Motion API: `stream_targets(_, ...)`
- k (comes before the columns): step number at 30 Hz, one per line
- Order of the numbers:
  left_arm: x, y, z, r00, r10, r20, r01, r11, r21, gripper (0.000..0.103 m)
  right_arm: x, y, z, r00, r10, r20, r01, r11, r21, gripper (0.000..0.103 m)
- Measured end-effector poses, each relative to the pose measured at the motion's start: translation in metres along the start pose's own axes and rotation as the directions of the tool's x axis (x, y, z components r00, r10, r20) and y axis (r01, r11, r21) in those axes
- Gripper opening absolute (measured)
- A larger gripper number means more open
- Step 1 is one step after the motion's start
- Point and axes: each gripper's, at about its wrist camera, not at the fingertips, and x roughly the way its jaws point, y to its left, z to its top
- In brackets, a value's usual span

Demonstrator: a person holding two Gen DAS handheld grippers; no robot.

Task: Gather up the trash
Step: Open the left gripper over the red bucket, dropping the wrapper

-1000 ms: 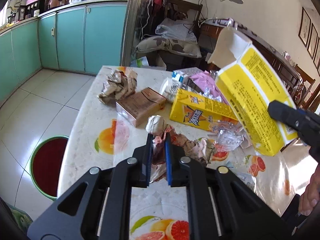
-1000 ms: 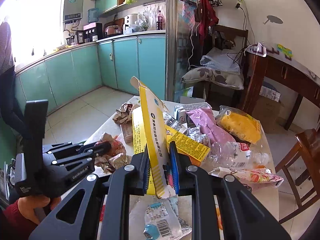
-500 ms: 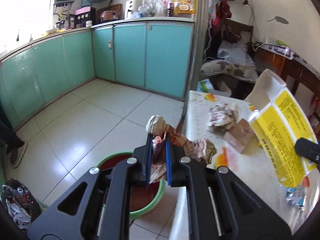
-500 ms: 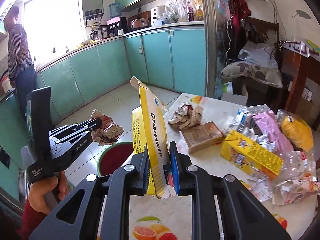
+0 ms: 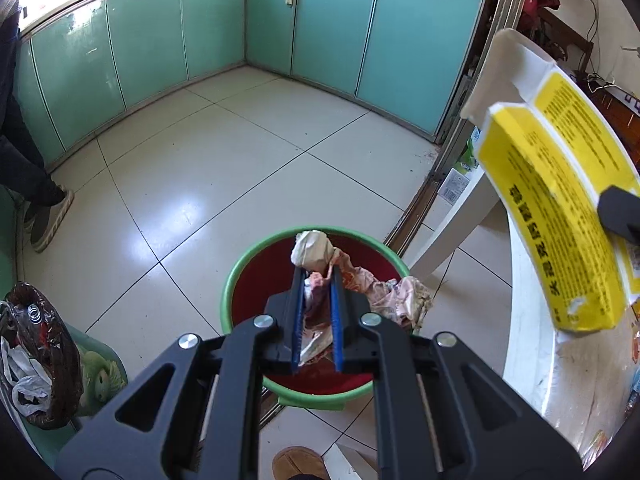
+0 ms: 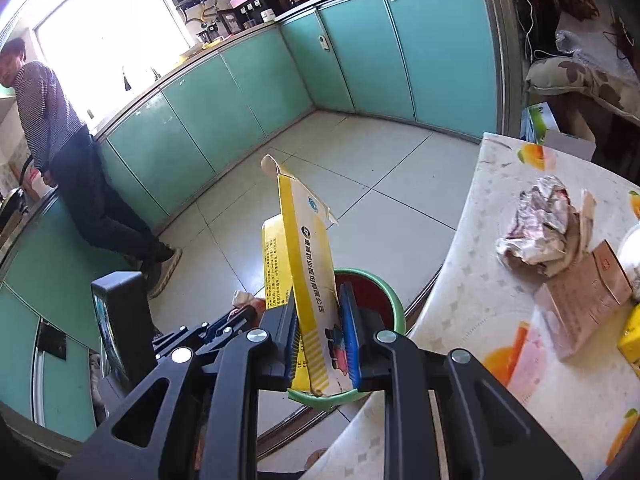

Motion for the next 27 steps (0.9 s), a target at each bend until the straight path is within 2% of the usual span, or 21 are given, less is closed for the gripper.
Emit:
stream_targets(7, 0.012, 0.002, 0.0, 0.999, -0.02, -0.035, 0.02, 1.0, -0.004, 0.012, 0.03, 0.003, 0.01, 0.998, -0.045, -0.037, 0.044, 0.999, -0.028, 0.019)
stream_targets(8, 0.014, 0.003, 0.001, 0.999, -0.023, -0.037, 0.023, 1.0, -0.004, 0.014, 0.033, 0.004, 0.011, 0.998, -0.053, -0.037, 0.052, 0.998, -0.031, 0.022)
stream_targets(10, 0.016, 0.006, 0.003, 0.999, -0.027, -0.04, 0.026, 1.0, -0.011, 0.029, 0.037, 0.001, 0.013, 0.997, -0.068, -0.024, 0.068, 0.997, -0.022, 0.031)
stream_targets(11, 0.017, 0.004, 0.005, 0.999, -0.029, -0.043, 0.028, 1.0, -0.011, 0.052, 0.036, -0.001, 0.014, 0.997, -0.079, -0.008, 0.079, 0.997, -0.011, 0.045)
stream_targets(12, 0.017, 0.004, 0.006, 0.999, -0.026, -0.039, 0.026, 1.0, -0.01, 0.074, 0.033, -0.003, 0.015, 0.996, -0.092, 0.008, 0.092, 0.996, -0.004, 0.049)
stream_targets(13, 0.015, 0.004, 0.006, 0.999, -0.023, -0.028, 0.022, 1.0, -0.012, 0.078, 0.029, -0.005, 0.016, 0.995, -0.101, 0.022, 0.101, 0.995, -0.001, 0.049)
stream_targets(19, 0.011, -0.006, 0.008, 0.999, -0.037, -0.009, 0.037, 0.999, 0.002, 0.078, -0.005, -0.012, 0.01, 0.984, -0.158, 0.083, 0.159, 0.987, -0.01, 0.049)
stream_targets(21, 0.007, -0.01, 0.009, 0.999, -0.046, 0.004, 0.046, 0.999, 0.005, 0.078, -0.023, -0.013, 0.002, 0.976, -0.188, 0.111, 0.192, 0.981, -0.027, 0.052)
stream_targets(24, -0.003, -0.022, 0.007, 0.997, -0.066, 0.031, 0.065, 0.997, 0.033, 0.078, -0.05, -0.015, -0.012, 0.956, -0.252, 0.149, 0.263, 0.963, -0.059, 0.059)
stream_targets(27, -0.025, -0.04, 0.007, 0.993, -0.092, 0.074, 0.086, 0.993, 0.085, 0.078, -0.081, -0.023, -0.027, 0.934, -0.303, 0.191, 0.32, 0.945, -0.068, 0.06)
